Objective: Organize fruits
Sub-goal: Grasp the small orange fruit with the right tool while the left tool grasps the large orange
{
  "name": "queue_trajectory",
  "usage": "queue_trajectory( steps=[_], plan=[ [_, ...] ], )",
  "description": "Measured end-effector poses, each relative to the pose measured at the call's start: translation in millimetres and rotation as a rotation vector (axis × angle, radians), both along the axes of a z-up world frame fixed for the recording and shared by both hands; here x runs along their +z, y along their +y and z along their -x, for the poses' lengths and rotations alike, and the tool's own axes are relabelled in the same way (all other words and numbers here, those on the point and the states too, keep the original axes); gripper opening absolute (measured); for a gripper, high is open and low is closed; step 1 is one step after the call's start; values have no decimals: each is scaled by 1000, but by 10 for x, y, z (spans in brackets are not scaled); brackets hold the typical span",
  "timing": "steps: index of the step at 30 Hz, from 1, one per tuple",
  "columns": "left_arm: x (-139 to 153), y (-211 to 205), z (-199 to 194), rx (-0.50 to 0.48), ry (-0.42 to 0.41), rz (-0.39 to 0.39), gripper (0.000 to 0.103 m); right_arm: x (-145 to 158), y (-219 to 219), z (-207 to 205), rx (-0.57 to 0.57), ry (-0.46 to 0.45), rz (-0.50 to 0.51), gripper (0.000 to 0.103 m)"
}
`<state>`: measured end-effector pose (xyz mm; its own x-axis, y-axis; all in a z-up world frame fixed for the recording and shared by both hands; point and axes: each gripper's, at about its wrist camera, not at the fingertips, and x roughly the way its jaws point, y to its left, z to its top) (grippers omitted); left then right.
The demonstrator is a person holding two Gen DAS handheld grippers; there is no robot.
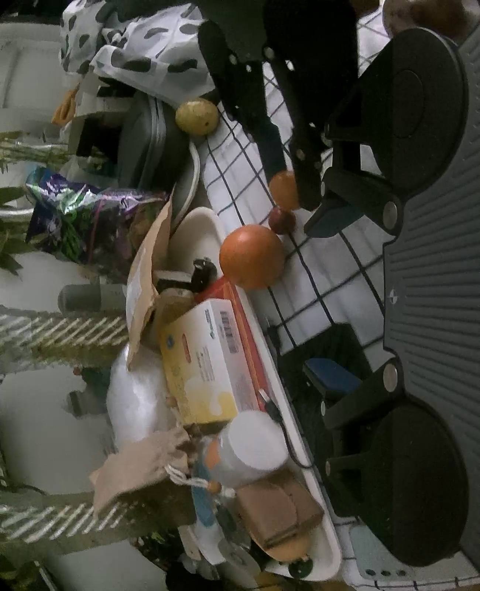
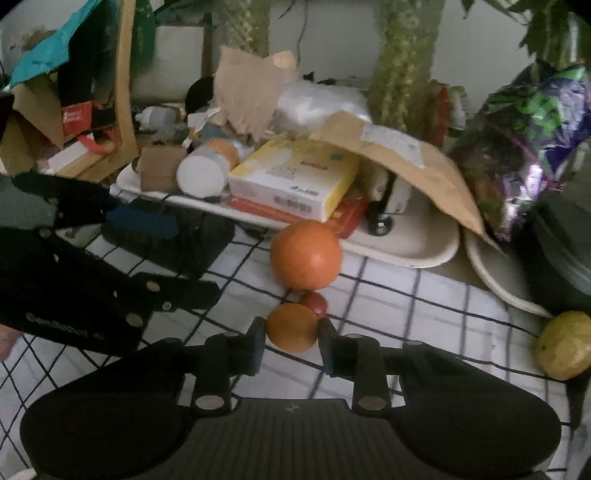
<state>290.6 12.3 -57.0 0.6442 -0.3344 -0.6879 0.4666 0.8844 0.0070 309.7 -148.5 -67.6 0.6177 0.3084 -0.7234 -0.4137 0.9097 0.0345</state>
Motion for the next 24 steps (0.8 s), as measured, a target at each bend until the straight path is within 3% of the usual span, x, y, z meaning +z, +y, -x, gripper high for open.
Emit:
queue_trajectory(
  steps=[20,23,24],
  plan=[
    [-215,-425,-343,24,-4,114,70,16,-654,86,-77,-8,-2,31],
    [-240,-416,-421,53,3,145,65,2,-715,95,-82,-7,0,31],
    [-243,-412,-446,62,5,155,54,-6,-731,104,-83,-7,4,31]
  ],
)
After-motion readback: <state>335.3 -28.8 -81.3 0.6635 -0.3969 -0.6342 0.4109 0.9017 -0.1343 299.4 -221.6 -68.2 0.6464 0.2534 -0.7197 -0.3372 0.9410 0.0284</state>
